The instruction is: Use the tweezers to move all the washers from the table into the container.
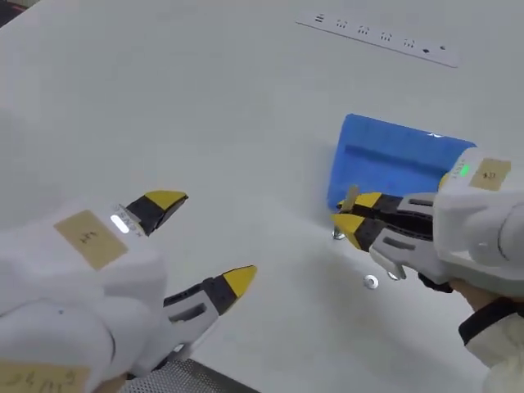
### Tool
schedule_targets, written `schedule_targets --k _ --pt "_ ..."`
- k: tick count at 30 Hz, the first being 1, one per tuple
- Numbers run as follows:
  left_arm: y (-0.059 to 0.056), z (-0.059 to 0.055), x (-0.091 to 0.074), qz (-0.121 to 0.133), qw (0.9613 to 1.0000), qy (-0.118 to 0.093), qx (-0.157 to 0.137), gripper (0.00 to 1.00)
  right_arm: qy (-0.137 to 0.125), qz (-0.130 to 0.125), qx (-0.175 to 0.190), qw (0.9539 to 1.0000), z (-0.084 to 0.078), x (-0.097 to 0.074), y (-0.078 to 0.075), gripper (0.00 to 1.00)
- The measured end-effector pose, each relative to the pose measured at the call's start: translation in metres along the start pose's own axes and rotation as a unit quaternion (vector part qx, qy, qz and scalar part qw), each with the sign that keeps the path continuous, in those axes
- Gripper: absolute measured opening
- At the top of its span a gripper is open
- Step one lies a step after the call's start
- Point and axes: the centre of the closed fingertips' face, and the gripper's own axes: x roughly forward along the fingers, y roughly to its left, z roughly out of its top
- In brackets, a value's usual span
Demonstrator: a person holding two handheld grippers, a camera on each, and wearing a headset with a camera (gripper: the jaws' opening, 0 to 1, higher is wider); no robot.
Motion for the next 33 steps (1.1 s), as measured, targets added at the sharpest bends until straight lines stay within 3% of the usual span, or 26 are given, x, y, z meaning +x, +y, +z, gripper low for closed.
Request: schedule_targets --k 5,10,17,22,24,27,33 --pt "-0.002 0.002 0.000 -0.006 1.0000 -0.006 -0.003 0.56 0.005 -0.008 0.017 0.9998 -0.002 -0.002 -0.003 0.01" --pt "-0.002 0.008 -0.003 -0.005 0.9997 -0.022 0.003 0.57 -0.001 -0.019 0.067 0.9976 -0.004 -0.005 -0.010 0.00" --pt "-0.002 0.012 -0.005 -0.009 0.9994 -0.034 -0.004 0.57 -0.004 -0.025 0.107 0.9939 -0.001 -0.013 -0.010 0.00" --pt "-0.007 0.009 -0.002 -0.024 0.9995 -0.021 -0.005 0.66 -0.009 -0.031 0.114 0.9930 0.007 -0.022 -0.005 0.00" --pt "-0.009 0.012 -0.003 -0.027 0.9992 -0.028 0.002 0.65 -0.010 -0.035 0.111 0.9931 0.011 -0.026 -0.002 0.00" --pt "-0.013 0.010 -0.002 -0.038 0.9990 -0.022 0.001 0.71 -0.012 -0.041 0.112 0.9928 0.018 -0.031 0.003 0.00" --pt "-0.016 0.015 -0.003 -0.047 0.9983 -0.033 -0.003 0.77 -0.022 -0.057 0.107 0.9924 0.034 -0.042 0.011 0.00"
